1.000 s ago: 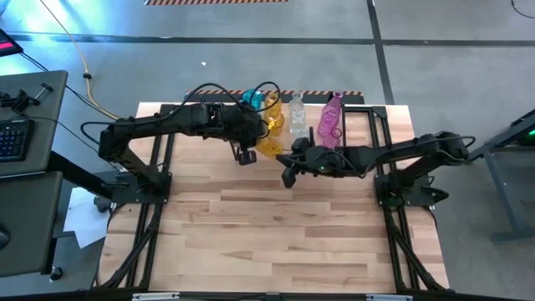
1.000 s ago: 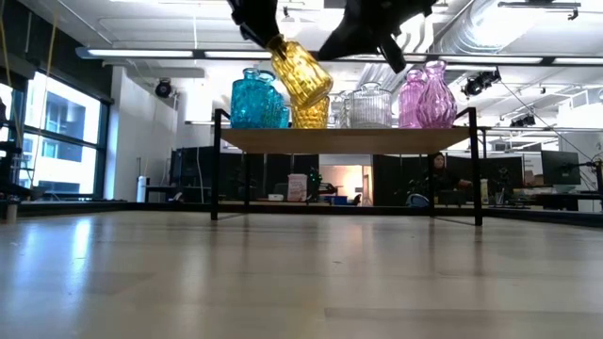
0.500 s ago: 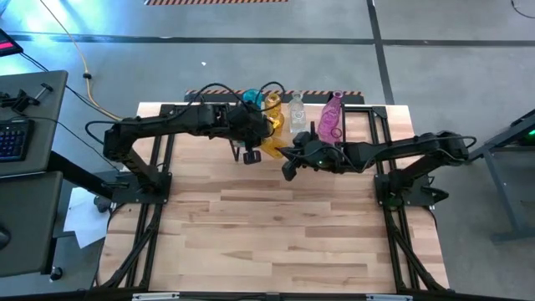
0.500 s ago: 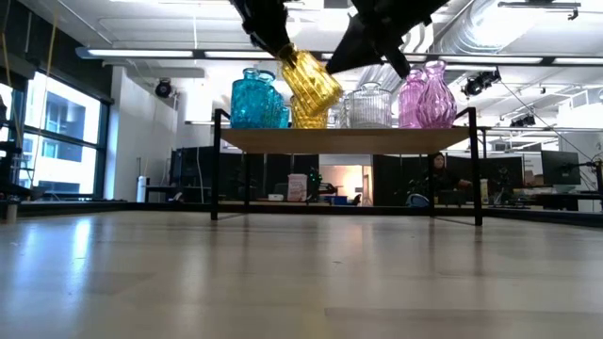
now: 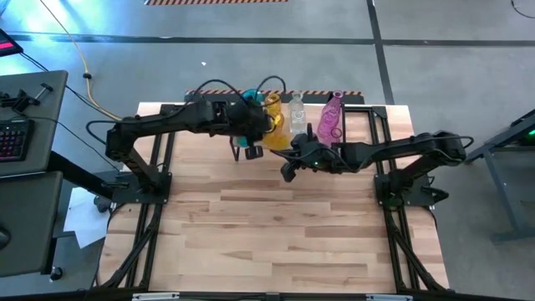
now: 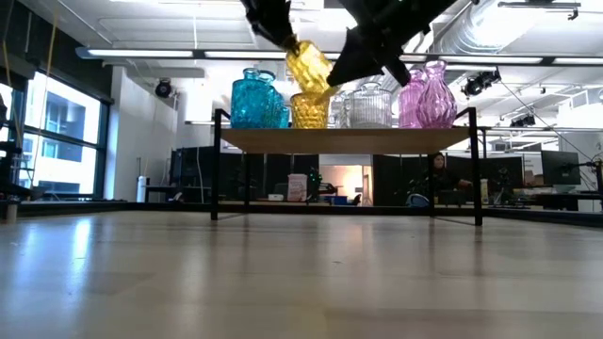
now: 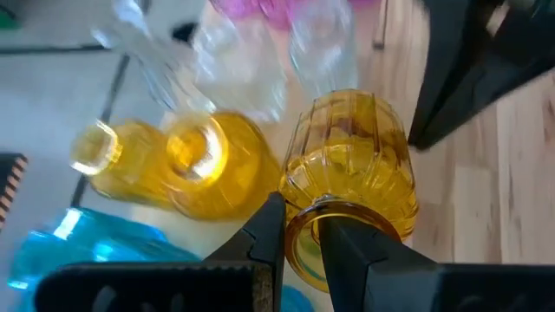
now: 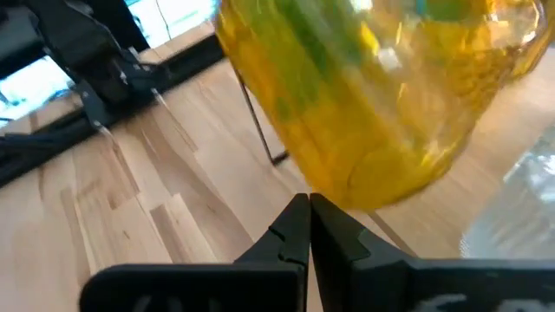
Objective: Sort vases onto shelf
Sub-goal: Put the yellow transparent vase on the shelf aligned with the other yellow vases
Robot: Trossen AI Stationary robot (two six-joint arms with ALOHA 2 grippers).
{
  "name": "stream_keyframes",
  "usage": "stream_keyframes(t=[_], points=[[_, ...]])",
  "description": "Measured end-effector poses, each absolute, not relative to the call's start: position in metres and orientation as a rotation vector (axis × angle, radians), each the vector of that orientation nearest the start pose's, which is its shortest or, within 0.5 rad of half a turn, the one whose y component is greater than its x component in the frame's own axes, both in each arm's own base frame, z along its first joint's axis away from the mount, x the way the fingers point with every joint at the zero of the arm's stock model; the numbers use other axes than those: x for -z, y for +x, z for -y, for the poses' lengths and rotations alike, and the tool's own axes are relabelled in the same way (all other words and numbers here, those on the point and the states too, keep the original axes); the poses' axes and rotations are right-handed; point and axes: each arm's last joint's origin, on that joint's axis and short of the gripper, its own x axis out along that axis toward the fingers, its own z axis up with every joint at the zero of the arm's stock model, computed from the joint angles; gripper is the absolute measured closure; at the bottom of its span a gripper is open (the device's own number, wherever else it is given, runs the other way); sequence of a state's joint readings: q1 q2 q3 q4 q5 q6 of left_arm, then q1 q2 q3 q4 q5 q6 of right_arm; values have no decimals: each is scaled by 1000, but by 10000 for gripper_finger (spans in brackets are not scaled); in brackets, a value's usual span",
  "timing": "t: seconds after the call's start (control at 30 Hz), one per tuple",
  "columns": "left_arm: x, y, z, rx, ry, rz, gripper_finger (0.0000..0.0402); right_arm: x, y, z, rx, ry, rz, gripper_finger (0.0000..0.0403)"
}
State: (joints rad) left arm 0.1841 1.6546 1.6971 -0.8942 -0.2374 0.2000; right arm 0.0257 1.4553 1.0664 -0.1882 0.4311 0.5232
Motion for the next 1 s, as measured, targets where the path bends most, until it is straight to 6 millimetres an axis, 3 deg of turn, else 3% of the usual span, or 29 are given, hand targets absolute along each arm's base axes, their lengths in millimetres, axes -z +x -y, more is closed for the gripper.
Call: stream_keyframes(t=[0.23,0.47,1.0], points=[[-381,339,-73,-279,186,-867,358,-269,326,4,510,374,-452,403],[-363,339,-73,-267,212,-1040,358,-270,327,2,494,384,-442,403],[-359,345,-76,-273,264,-1042,358,-270,327,11,527,353,-441,403]])
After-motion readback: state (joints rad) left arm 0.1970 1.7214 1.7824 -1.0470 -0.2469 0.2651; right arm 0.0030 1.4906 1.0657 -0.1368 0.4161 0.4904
